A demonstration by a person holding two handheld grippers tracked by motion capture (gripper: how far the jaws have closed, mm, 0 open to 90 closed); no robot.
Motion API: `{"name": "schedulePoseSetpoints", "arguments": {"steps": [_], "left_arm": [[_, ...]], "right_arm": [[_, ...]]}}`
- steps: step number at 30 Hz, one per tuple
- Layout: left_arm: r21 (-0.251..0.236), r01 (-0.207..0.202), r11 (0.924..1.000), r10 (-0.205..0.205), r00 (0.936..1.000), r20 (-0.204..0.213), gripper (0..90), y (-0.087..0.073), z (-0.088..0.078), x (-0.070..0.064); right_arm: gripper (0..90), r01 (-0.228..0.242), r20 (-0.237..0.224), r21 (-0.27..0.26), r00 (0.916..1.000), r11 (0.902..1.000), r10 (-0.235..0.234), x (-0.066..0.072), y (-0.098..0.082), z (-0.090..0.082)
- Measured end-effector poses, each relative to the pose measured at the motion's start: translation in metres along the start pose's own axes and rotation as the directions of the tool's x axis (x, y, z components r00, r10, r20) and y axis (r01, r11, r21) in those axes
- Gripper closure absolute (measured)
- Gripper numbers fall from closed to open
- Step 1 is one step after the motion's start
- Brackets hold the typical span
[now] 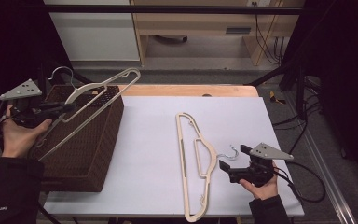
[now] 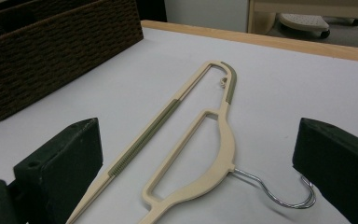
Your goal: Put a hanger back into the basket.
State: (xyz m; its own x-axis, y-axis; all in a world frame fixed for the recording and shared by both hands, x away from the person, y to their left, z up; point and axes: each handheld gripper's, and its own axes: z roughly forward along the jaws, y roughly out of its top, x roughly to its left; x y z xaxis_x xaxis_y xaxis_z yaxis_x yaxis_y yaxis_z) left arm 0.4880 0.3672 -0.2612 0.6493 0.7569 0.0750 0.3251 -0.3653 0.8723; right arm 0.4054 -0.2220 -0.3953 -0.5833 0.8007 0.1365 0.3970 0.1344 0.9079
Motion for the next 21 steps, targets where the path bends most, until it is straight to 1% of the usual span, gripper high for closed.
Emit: {"name": "schedulePoseSetpoints", "arguments": {"steps": [4, 5, 6, 9, 12, 16, 18, 21], "left_arm": [[0.000, 0.028, 0.9996, -0.028, 0.9995, -0.015, 86.1, -0.012, -0.002, 0.012], [0.005, 0.041, 0.9991, -0.041, 0.9989, -0.024, 86.1, -0.018, -0.003, 0.019], [0.005, 0.041, 0.9991, -0.041, 0.9989, -0.024, 86.1, -0.018, -0.003, 0.019], [0.017, 0.056, 0.9983, -0.055, 0.9976, -0.041, 86.1, -0.026, -0.003, 0.027], [0.031, 0.060, 0.9977, -0.058, 0.9969, -0.053, 86.1, -0.034, -0.004, 0.033], [0.034, 0.089, 0.9955, -0.087, 0.9942, -0.064, 86.1, -0.045, -0.005, 0.043], [0.027, 0.107, 0.9939, -0.105, 0.9918, -0.073, 86.1, -0.051, -0.007, 0.047], [0.039, 0.119, 0.9921, -0.115, 0.9897, -0.084, 86.1, -0.057, -0.009, 0.051]], "right_arm": [[1.9, -0.001, 0.002, -0.003, 1.0000, 1.0000, 0.001, 0.000, 0.000, 0.000], [1.9, 0.003, 0.002, 0.001, 1.0000, 1.0000, -0.003, 0.000, 0.000, 0.000], [1.9, 0.003, 0.002, 0.001, 1.0000, 1.0000, -0.003, 0.000, 0.000, 0.000], [1.9, 0.007, 0.001, 0.004, 1.0000, 1.0000, -0.007, 0.000, 0.000, 0.001], [1.9, 0.009, 0.002, 0.006, 1.0000, 0.9999, -0.009, 0.000, -0.001, 0.001], [1.9, 0.010, 0.002, 0.007, 1.0000, 0.9999, -0.010, 0.000, -0.001, 0.001], [1.9, 0.010, 0.002, 0.008, 1.0000, 0.9999, -0.010, 0.000, -0.001, 0.001], [2.0, 0.012, 0.002, 0.011, 0.9999, 0.9999, -0.012, 0.000, -0.001, 0.001]]}}
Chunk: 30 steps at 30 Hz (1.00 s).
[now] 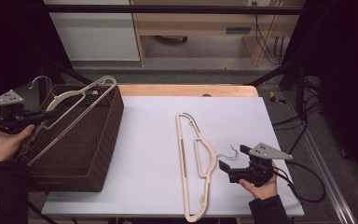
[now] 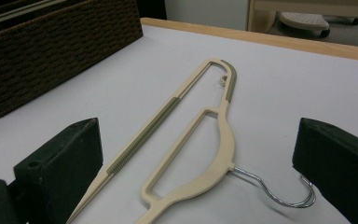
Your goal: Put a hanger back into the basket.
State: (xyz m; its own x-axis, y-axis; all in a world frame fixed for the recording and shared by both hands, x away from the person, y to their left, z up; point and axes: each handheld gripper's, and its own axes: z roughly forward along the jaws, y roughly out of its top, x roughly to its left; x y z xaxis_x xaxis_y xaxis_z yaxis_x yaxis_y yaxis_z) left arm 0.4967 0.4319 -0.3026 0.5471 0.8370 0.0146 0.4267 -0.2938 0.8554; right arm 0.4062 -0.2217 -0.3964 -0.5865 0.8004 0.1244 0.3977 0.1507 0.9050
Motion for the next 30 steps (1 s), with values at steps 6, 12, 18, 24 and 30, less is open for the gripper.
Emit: {"name": "schedulePoseSetpoints", "arguments": {"steps": [6, 12, 18, 24, 30], "left_arm": [[0.043, 0.003, 0.9991, -0.004, 1.0000, 0.006, 86.1, -0.011, 0.002, 0.004], [0.093, -0.001, 0.9957, -0.001, 0.9998, 0.021, 86.1, -0.021, 0.018, -0.001], [0.135, 0.039, 0.9901, -0.040, 0.9992, 0.002, 85.9, -0.036, 0.037, -0.002], [0.200, 0.092, 0.9754, -0.083, 0.9951, -0.054, 85.1, -0.049, 0.050, -0.001], [0.210, 0.142, 0.9673, -0.119, 0.9856, -0.120, 80.0, -0.054, 0.046, 0.002]], "right_arm": [[2.0, -0.006, 0.001, 0.001, 1.0000, 1.0000, 0.006, 0.001, 0.000, 0.001], [2.1, -0.003, -0.002, 0.006, 1.0000, 1.0000, 0.003, 0.001, -0.001, 0.002], [2.3, -0.006, -0.001, 0.006, 1.0000, 1.0000, 0.006, 0.001, -0.001, 0.003], [2.3, -0.004, -0.002, 0.010, 1.0000, 0.9999, 0.004, 0.002, -0.001, 0.004], [2.3, -0.003, -0.003, 0.011, 1.0000, 0.9999, 0.003, 0.002, -0.001, 0.005]]}}
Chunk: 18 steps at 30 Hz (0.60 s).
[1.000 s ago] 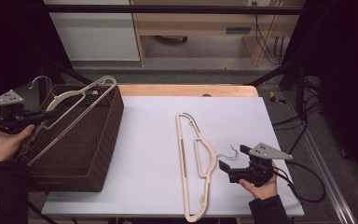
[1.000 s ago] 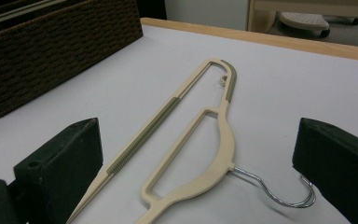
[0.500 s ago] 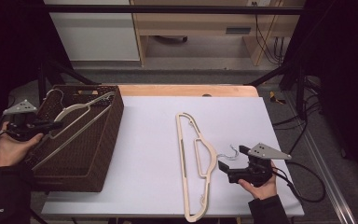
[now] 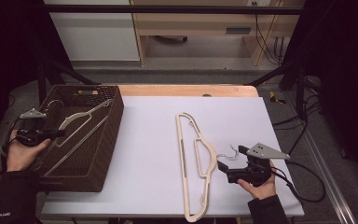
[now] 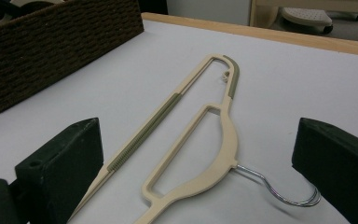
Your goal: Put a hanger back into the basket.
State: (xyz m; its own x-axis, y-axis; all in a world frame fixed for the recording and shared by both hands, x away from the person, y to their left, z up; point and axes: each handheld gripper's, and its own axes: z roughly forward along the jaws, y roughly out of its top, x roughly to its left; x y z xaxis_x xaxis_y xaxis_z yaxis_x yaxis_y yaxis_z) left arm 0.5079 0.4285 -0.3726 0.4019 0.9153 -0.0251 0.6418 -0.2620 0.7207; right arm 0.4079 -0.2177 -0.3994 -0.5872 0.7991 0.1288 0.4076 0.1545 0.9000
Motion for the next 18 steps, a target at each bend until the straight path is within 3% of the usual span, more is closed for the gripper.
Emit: {"name": "schedulePoseSetpoints", "arguments": {"steps": [5, 9, 14, 18], "left_arm": [[-0.078, 0.053, 0.9955, -0.055, 0.9982, -0.026, 72.8, -0.004, -0.019, 0.004], [-0.137, 0.051, 0.9892, -0.054, 0.9983, -0.020, 64.8, -0.006, -0.034, 0.000], [-0.194, 0.030, 0.9806, -0.033, 0.9993, -0.017, 56.1, -0.005, -0.045, -0.015], [-0.264, 0.025, 0.9643, -0.023, 0.9997, 0.010, 46.1, -0.003, -0.053, -0.034]], "right_arm": [[2.3, -0.001, 0.000, 0.002, 1.0000, 1.0000, 0.001, 0.000, 0.000, 0.001], [2.3, 0.000, 0.002, 0.000, 1.0000, 1.0000, 0.000, 0.000, 0.000, 0.001], [2.3, 0.002, 0.002, 0.005, 1.0000, 1.0000, -0.002, 0.000, -0.001, 0.001], [2.3, 0.000, 0.005, 0.000, 1.0000, 1.0000, 0.000, 0.000, 0.000, 0.000]]}}
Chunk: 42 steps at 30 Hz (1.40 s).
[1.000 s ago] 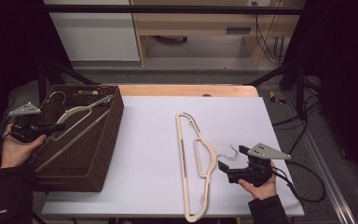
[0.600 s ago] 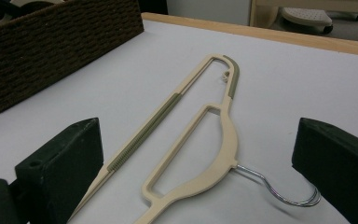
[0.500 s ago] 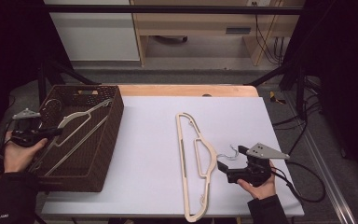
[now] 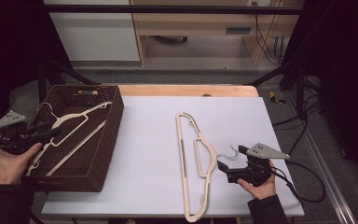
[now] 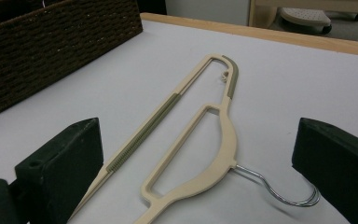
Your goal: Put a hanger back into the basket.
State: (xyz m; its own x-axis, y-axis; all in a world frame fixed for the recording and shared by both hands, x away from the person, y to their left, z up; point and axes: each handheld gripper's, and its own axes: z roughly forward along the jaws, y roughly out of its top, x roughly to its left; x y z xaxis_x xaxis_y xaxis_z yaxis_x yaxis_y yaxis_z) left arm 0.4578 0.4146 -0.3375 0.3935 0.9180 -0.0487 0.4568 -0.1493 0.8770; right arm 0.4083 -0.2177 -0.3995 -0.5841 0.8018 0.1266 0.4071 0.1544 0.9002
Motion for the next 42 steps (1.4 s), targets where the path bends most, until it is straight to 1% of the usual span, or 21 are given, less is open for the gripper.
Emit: {"name": "schedulePoseSetpoints", "arguments": {"steps": [2, 5, 8, 10, 11, 12, 13, 14, 16, 18, 20, 22, 24, 26, 28, 31, 32, 36, 37, 40, 42], "left_arm": [[-0.039, -0.010, 0.9992, 0.012, 0.9996, 0.027, 41.7, 0.002, -0.002, -0.013], [-0.074, -0.020, 0.9970, 0.025, 0.9978, 0.061, 32.9, 0.004, -0.003, -0.030], [-0.115, -0.028, 0.9930, 0.041, 0.9933, 0.108, 26.8, 0.006, -0.002, -0.050], [-0.134, -0.038, 0.9903, 0.054, 0.9911, 0.121, 23.5, 0.007, -0.001, -0.061], [-0.139, -0.044, 0.9893, 0.062, 0.9898, 0.128, 21.9, 0.007, 0.000, -0.067], [-0.144, -0.045, 0.9885, 0.065, 0.9879, 0.141, 18.1, 0.007, 0.002, -0.073], [-0.147, -0.047, 0.9880, 0.069, 0.9865, 0.149, 18.1, 0.007, 0.003, -0.077], [-0.152, -0.052, 0.9871, 0.076, 0.9845, 0.158, 16.8, 0.006, 0.006, -0.086], [-0.151, -0.064, 0.9864, 0.091, 0.9805, 0.175, 13.7, 0.005, 0.010, -0.096], [-0.159, -0.071, 0.9847, 0.102, 0.9744, 0.200, 12.9, 0.002, 0.015, -0.107], [-0.160, -0.084, 0.9835, 0.117, 0.9708, 0.210, 12.9, -0.001, 0.019, -0.116], [-0.155, -0.095, 0.9833, 0.129, 0.9651, 0.228, 11.8, -0.004, 0.023, -0.124], [-0.161, -0.101, 0.9818, 0.137, 0.9622, 0.235, 11.8, -0.009, 0.026, -0.131], [-0.150, -0.102, 0.9834, 0.137, 0.9589, 0.248, 11.2, -0.013, 0.029, -0.138], [-0.151, -0.111, 0.9823, 0.147, 0.9562, 0.253, 10.8, -0.016, 0.031, -0.142], [-0.145, -0.111, 0.9832, 0.147, 0.9522, 0.268, 10.4, -0.020, 0.034, -0.148], [-0.136, -0.113, 0.9842, 0.148, 0.9470, 0.285, 10.4, -0.023, 0.036, -0.151], [-0.134, -0.136, 0.9815, 0.171, 0.9385, 0.300, 10.3, -0.028, 0.039, -0.156], [-0.136, -0.137, 0.9813, 0.172, 0.9381, 0.301, 10.3, -0.029, 0.040, -0.157], [-0.115, -0.138, 0.9837, 0.167, 0.9376, 0.305, 10.1, -0.034, 0.043, -0.159], [-0.111, -0.141, 0.9838, 0.169, 0.9360, 0.309, 10.1, -0.036, 0.044, -0.160]], "right_arm": [[2.3, 0.001, -0.002, -0.001, 1.0000, 1.0000, -0.001, 0.000, 0.000, -0.001], [2.3, -0.003, 0.000, -0.004, 1.0000, 1.0000, 0.003, 0.000, 0.000, -0.002], [2.3, -0.002, 0.001, -0.002, 1.0000, 1.0000, 0.002, 0.000, 0.000, -0.002], [2.7, -0.004, 0.008, -0.001, 1.0000, 1.0000, 0.004, 0.001, 0.000, -0.002], [3.0, -0.006, 0.010, -0.003, 0.9999, 1.0000, 0.006, 0.001, 0.000, -0.002], [3.2, -0.005, 0.014, 0.000, 0.9999, 1.0000, 0.005, 0.001, 0.000, -0.001], [3.2, -0.005, 0.014, 0.000, 0.9999, 1.0000, 0.005, 0.001, 0.000, -0.001], [3.3, 0.000, 0.012, 0.006, 0.9999, 1.0000, 0.000, 0.001, -0.001, -0.002], [3.2, -0.003, 0.014, 0.015, 0.9999, 0.9999, 0.003, 0.002, -0.001, 0.001], [3.2, 0.000, 0.016, 0.026, 0.9999, 0.9997, 0.000, 0.002, -0.002, 0.002], [3.4, -0.001, 0.020, 0.036, 0.9998, 0.9993, 0.000, 0.002, -0.003, 0.003], [3.4, -0.010, 0.028, 0.042, 0.9996, 0.9991, 0.009, 0.004, -0.004, 0.004], [3.4, -0.011, 0.023, 0.041, 0.9997, 0.9991, 0.010, 0.004, -0.004, 0.004], [3.3, -0.005, 0.025, 0.053, 0.9997, 0.9986, 0.003, 0.005, -0.005, 0.005], [3.3, -0.006, 0.025, 0.055, 0.9997, 0.9985, 0.005, 0.006, -0.006, 0.006], [3.3, -0.007, 0.028, 0.062, 0.9996, 0.9981, 0.005, 0.007, -0.007, 0.007], [3.4, -0.005, 0.030, 0.066, 0.9995, 0.9978, 0.003, 0.007, -0.007, 0.007], [4.6, -0.014, 0.025, 0.075, 0.9996, 0.9971, 0.012, 0.010, -0.010, 0.009], [4.6, -0.006, 0.027, 0.085, 0.9996, 0.9964, 0.004, 0.011, -0.011, 0.009], [5.2, -0.005, 0.032, 0.107, 0.9995, 0.9942, 0.002, 0.014, -0.014, 0.011], [5.7, -0.007, 0.033, 0.120, 0.9995, 0.9927, 0.003, 0.017, -0.017, 0.013]]}}
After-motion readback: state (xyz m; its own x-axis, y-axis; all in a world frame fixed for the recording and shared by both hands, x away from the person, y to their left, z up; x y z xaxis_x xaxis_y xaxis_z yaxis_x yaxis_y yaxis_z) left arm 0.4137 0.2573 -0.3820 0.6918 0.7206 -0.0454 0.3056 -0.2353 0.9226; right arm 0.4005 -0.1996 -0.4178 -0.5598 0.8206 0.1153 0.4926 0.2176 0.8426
